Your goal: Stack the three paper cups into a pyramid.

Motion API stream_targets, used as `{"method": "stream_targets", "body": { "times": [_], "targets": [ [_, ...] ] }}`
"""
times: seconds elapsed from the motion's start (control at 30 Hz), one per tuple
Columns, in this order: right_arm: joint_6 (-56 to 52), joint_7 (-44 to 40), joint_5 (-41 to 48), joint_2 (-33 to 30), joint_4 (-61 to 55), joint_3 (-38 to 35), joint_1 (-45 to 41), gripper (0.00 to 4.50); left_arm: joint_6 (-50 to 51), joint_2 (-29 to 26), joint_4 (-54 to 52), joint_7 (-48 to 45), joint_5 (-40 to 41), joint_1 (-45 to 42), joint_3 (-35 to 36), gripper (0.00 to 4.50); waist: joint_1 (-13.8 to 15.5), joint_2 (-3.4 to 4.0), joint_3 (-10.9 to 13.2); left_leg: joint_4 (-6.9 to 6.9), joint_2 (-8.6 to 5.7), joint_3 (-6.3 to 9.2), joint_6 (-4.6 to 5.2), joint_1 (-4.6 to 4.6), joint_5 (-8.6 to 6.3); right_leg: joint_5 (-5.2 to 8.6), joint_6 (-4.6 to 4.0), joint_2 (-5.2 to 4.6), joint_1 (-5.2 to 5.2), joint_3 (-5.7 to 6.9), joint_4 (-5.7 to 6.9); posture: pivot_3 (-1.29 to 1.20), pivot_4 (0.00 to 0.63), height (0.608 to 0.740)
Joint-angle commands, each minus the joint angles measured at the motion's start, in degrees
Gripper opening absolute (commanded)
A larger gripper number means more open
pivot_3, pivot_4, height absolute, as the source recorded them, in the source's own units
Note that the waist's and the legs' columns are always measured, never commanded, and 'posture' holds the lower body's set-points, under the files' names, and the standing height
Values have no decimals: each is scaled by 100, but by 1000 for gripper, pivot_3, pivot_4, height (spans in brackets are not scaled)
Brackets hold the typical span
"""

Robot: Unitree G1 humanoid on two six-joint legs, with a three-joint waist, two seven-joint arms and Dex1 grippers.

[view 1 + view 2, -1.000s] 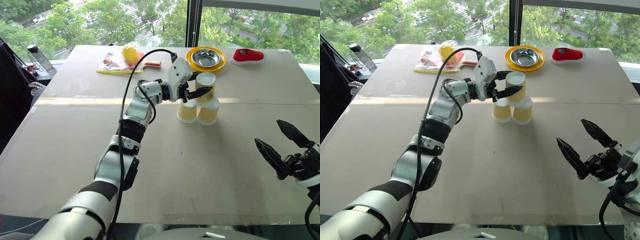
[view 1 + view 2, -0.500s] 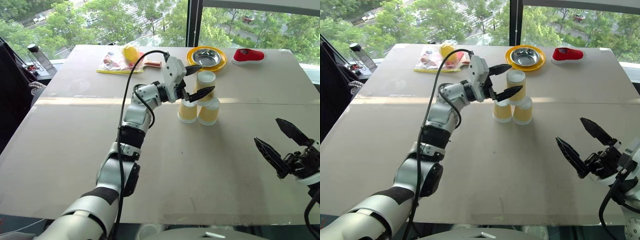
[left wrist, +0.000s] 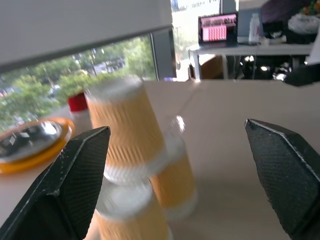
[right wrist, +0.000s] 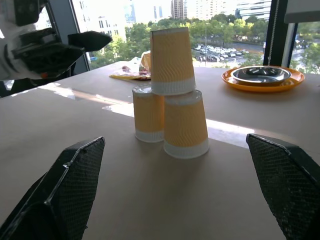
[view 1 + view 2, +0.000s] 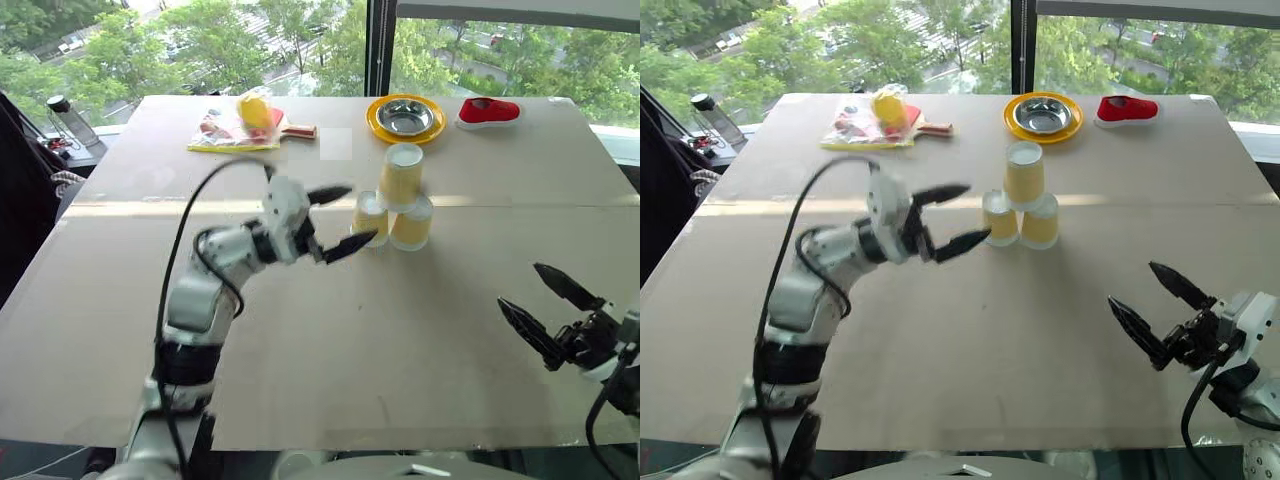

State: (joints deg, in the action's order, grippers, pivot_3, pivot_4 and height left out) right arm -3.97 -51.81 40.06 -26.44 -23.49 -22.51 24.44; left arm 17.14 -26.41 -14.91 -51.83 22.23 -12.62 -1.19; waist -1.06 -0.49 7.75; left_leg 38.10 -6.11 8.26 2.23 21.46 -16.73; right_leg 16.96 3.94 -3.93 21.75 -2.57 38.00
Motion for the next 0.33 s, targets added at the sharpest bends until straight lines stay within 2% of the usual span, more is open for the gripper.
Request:
{"method": "stream_targets", "body": {
  "times": [0.03,0.17,0.33],
  "targets": [
    [567,-405,-531,48,680,218,74,4500,-187,-71,-468,620,-496,1231,71,4431,56,2,4,-1,0,0,0,-3,-1,0,0,-1,-1,-5,0,0,150,740],
    [1264,-441,-1382,25,1544,526,-71,4500,-607,-200,-383,1002,-1166,2229,-106,4431,220,8,6,-3,-2,2,1,-30,-2,-5,-8,-3,-20,-9,2,0,150,740],
    [1385,-581,-1383,-51,2253,660,-575,4500,-663,-60,-557,1507,-1258,2803,82,4431,206,28,-5,-10,0,-7,26,-73,-17,-17,-12,-6,-52,-15,-1,0,150,740]
  ]
}}
